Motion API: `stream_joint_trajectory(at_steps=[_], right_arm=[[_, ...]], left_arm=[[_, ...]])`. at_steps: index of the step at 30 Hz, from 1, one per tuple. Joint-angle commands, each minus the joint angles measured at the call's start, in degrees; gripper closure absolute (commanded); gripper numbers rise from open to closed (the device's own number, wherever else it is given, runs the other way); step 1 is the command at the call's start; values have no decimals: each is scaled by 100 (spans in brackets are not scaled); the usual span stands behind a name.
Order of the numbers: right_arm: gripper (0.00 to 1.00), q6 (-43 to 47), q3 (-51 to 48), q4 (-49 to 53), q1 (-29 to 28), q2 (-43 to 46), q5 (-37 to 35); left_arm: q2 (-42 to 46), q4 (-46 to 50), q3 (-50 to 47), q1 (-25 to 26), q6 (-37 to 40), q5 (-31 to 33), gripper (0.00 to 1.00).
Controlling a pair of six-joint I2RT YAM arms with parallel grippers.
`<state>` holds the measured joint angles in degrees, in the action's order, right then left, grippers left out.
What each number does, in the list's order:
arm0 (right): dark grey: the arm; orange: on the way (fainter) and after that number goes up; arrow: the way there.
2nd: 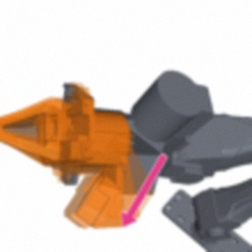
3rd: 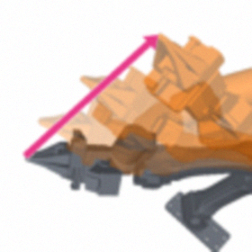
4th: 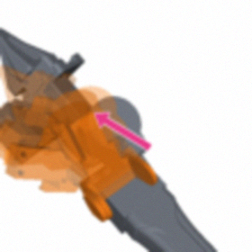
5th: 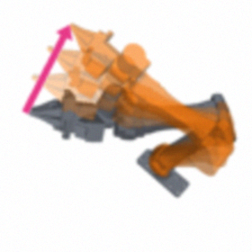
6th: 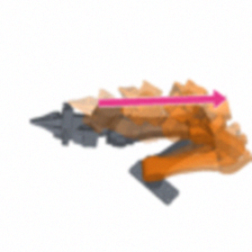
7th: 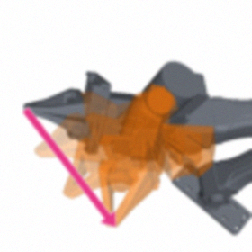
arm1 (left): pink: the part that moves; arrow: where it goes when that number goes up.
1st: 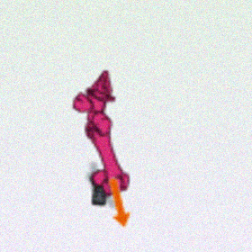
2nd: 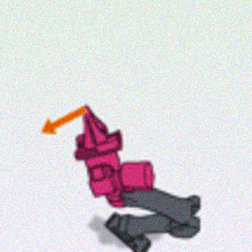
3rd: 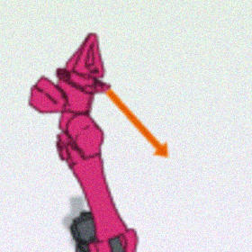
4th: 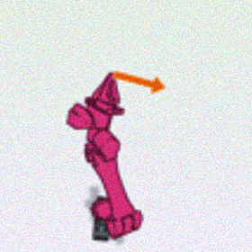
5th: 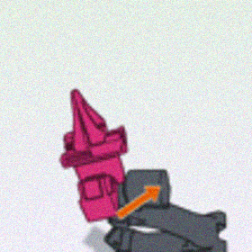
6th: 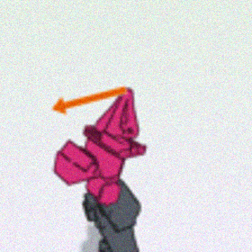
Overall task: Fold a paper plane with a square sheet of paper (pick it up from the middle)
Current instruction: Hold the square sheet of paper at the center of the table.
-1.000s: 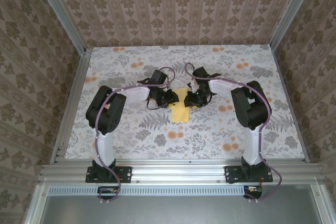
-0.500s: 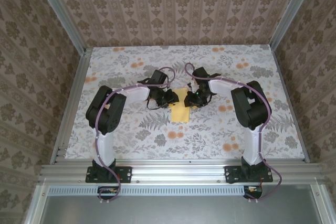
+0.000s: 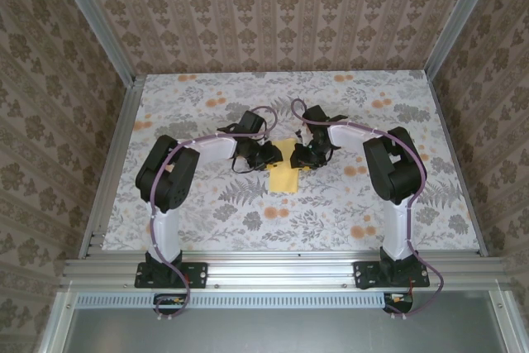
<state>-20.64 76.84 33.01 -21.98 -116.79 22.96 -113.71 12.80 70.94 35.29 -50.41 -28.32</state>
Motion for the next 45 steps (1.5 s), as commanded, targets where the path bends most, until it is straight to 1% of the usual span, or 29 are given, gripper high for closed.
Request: stream_joint_trajectory(at_steps=[1,12,24,28,32,35,37,40,44,45], right_arm=[[73,-98,-196,205,80,-562,-1170],[72,-102,-204,197,80,-555,-1171],[71,-123,-150,204,77,-478,-1147],[68,-155,-84,240,75,-384,-1113],[64,-232,-43,232,94,-62,-964],[60,-352,-54,172,149,360,-900],[59,-457,-111,70,198,643,-817],[60,-494,-211,-99,237,981,-686],[70,-418,-239,-191,194,1023,-9],[72,-398,-237,-384,149,988,155]], left_arm=[[-138,56,140,48,-41,-69,73],[-206,238,183,64,6,28,73],[-412,918,377,101,169,288,75],[-505,1075,403,119,199,334,76],[-563,1135,353,127,222,363,77],[-606,1195,359,127,234,386,78],[-639,1216,364,136,260,401,78],[-670,1272,397,144,287,428,79],[-677,1315,394,145,304,480,80],[-687,1329,394,145,304,491,80]])
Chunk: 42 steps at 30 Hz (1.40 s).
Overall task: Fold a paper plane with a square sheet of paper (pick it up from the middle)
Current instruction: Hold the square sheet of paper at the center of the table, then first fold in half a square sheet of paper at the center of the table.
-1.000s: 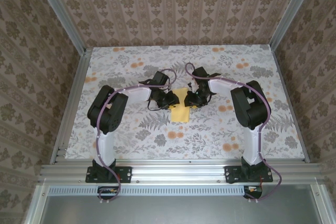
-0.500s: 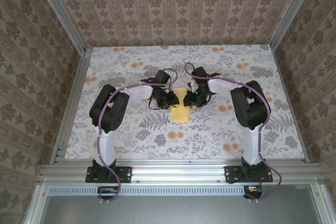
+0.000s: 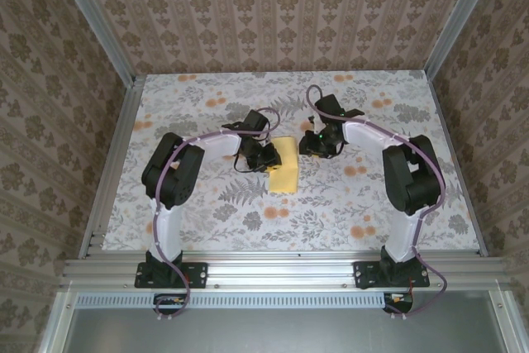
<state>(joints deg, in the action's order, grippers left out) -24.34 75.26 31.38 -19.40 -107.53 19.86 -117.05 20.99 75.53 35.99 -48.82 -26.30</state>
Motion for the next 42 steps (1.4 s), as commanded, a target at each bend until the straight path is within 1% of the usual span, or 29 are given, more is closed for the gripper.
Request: stream_joint_trajectory(at_steps=[1,3,7,15,20,24,26,30,33,42], right_arm=[[74,-18,-74,-276,-144,23,593],[76,-51,-52,-396,-205,-116,822],[81,-202,34,-587,-214,-458,1007],[82,-216,184,-735,-149,-1020,1149],[82,-212,-80,-901,139,-1003,990],[82,-213,-145,-892,226,-1026,839],[82,-244,-127,-920,218,-934,928],[81,-514,-95,-1336,208,-493,1250],[81,-684,-95,-1634,167,-354,1297],[81,-642,355,-1339,-35,-1128,1247]], left_arm=[[-360,528,-56,75,153,293,81],[-370,537,-62,75,153,315,81],[-379,585,-64,76,147,363,82],[-441,677,-42,84,169,393,83],[-485,856,-42,84,228,484,83],[-568,950,-60,101,289,512,83],[-577,968,-73,111,304,529,83],[-591,1020,-50,145,330,574,83],[-607,1058,3,154,330,600,83],[-634,1137,77,163,338,635,83]])
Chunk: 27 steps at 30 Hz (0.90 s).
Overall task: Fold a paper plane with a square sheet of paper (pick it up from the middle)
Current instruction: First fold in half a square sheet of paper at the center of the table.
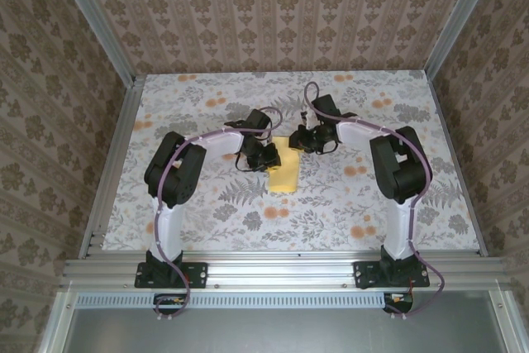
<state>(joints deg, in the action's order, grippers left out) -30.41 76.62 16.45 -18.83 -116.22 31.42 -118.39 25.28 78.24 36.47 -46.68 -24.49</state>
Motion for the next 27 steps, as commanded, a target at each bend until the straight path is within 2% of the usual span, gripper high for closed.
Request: stream_joint_trajectory(at_steps=[1,6,16,24,27], right_arm=[[81,-6,266,180,-112,-321,102],[81,53,362,252,-68,-507,-72],[81,-396,388,-36,417,-894,-605],[81,-551,529,-298,478,-605,-792],[81,-571,524,-457,446,-485,-550]], left_arm=[[-501,715,-186,115,124,453,83],[-519,741,-190,124,122,454,83],[-554,764,-331,132,176,445,83],[-595,781,-345,159,224,452,84],[-607,787,-327,171,220,456,84]])
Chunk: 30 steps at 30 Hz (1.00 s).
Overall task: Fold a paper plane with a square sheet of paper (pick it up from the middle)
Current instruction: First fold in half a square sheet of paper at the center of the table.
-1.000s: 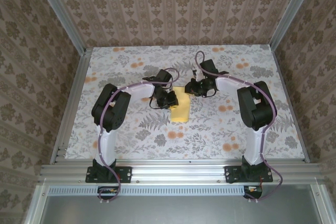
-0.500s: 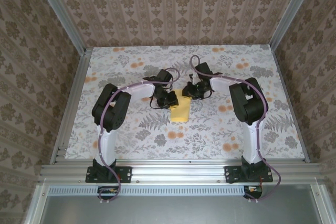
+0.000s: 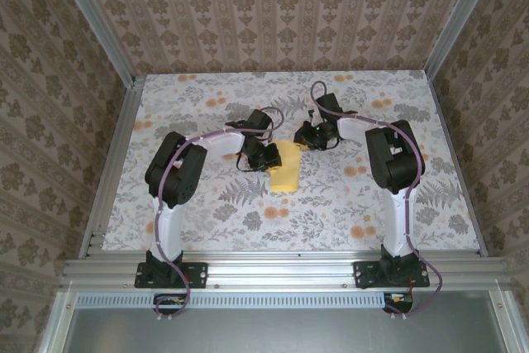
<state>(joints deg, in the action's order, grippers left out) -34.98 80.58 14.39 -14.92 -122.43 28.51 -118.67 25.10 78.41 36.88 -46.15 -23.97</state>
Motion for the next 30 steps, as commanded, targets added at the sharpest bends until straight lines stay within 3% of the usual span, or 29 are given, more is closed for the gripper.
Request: stream_joint_trajectory(at_steps=[1,9,25,30], right_arm=[[80,-97,92,-329,18,191,-155],[80,-261,-174,-790,-233,160,315],[80,-38,211,31,117,-206,-515],[80,116,222,151,165,197,-700]], left_arm=[[-578,803,-344,135,168,410,84],[-595,792,-318,144,146,428,84],[-577,804,-341,152,125,454,84],[-576,794,-337,170,123,455,84]])
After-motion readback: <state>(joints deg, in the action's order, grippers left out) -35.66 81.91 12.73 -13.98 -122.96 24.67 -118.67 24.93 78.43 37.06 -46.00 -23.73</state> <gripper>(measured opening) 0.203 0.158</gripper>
